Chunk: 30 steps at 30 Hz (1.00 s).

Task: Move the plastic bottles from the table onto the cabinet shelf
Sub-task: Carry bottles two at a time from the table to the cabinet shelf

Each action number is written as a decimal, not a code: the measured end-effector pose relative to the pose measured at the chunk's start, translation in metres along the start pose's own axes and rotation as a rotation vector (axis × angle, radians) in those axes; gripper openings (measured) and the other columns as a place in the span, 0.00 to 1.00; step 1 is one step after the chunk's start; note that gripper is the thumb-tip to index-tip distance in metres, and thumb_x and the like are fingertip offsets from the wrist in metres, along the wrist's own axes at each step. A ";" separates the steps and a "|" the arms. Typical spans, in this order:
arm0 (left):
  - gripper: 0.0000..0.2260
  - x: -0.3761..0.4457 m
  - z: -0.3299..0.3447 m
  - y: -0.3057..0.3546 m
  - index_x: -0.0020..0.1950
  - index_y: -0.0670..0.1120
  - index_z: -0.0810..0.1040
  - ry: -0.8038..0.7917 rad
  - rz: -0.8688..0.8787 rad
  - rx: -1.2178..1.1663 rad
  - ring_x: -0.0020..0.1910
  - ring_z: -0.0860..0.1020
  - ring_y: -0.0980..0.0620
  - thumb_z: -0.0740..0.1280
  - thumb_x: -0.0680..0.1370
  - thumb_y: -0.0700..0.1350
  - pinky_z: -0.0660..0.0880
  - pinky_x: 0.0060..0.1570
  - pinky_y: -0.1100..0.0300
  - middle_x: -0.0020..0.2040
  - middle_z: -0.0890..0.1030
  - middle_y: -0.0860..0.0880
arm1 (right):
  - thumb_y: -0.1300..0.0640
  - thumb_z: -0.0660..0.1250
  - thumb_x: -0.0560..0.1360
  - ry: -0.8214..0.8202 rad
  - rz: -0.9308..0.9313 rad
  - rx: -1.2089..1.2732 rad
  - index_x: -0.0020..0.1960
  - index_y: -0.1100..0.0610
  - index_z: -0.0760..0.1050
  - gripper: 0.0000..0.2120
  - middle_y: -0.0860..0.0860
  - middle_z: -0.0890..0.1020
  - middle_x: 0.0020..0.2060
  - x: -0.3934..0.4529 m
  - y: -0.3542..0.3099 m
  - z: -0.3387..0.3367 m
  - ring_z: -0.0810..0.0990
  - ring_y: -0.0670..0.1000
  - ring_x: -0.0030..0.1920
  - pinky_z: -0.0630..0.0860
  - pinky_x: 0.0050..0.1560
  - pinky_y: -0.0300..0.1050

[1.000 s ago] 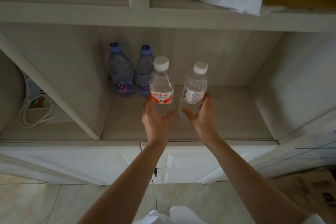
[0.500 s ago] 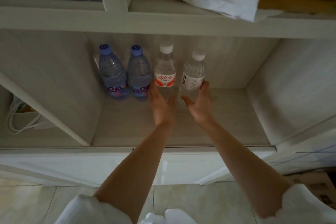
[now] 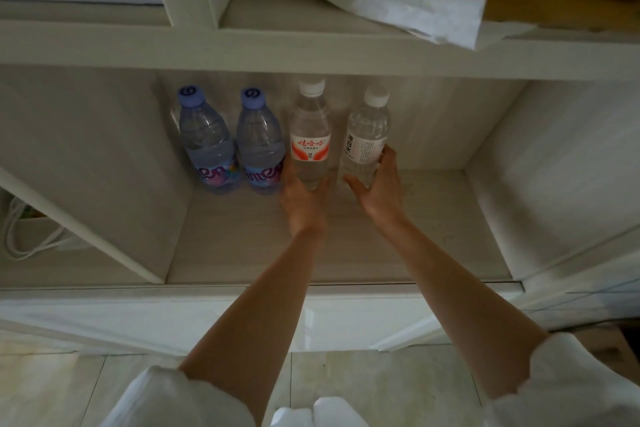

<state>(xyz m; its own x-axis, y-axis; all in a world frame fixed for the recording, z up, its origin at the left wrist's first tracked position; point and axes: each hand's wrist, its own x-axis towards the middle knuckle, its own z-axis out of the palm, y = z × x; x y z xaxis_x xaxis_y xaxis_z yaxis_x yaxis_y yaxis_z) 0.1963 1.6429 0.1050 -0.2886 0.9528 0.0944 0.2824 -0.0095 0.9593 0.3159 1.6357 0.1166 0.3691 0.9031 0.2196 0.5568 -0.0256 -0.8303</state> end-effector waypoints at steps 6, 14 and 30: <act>0.32 -0.001 -0.003 -0.002 0.72 0.48 0.68 0.007 -0.005 -0.016 0.67 0.74 0.49 0.74 0.71 0.51 0.72 0.65 0.50 0.68 0.75 0.49 | 0.54 0.76 0.68 0.010 0.020 0.005 0.73 0.57 0.59 0.40 0.55 0.74 0.66 -0.003 0.001 0.001 0.74 0.54 0.65 0.74 0.64 0.50; 0.22 -0.022 -0.026 -0.017 0.71 0.47 0.71 -0.034 -0.060 -0.076 0.65 0.76 0.50 0.66 0.77 0.45 0.74 0.64 0.50 0.67 0.77 0.49 | 0.57 0.70 0.74 0.056 0.195 -0.013 0.71 0.62 0.63 0.29 0.57 0.77 0.61 -0.041 0.003 0.001 0.77 0.56 0.60 0.74 0.62 0.52; 0.09 -0.130 -0.137 -0.018 0.55 0.51 0.78 -0.009 -0.011 0.046 0.45 0.83 0.59 0.66 0.78 0.39 0.79 0.46 0.66 0.43 0.84 0.57 | 0.60 0.65 0.78 -0.454 -0.187 0.149 0.62 0.58 0.73 0.13 0.50 0.81 0.55 -0.158 -0.041 -0.007 0.80 0.44 0.55 0.75 0.57 0.30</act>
<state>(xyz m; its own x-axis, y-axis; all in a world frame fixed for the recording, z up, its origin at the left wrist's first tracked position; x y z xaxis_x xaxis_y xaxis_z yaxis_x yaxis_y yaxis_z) 0.1035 1.4774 0.1117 -0.2838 0.9554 0.0819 0.3213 0.0143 0.9469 0.2404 1.4914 0.1198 -0.1054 0.9823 0.1547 0.4584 0.1860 -0.8691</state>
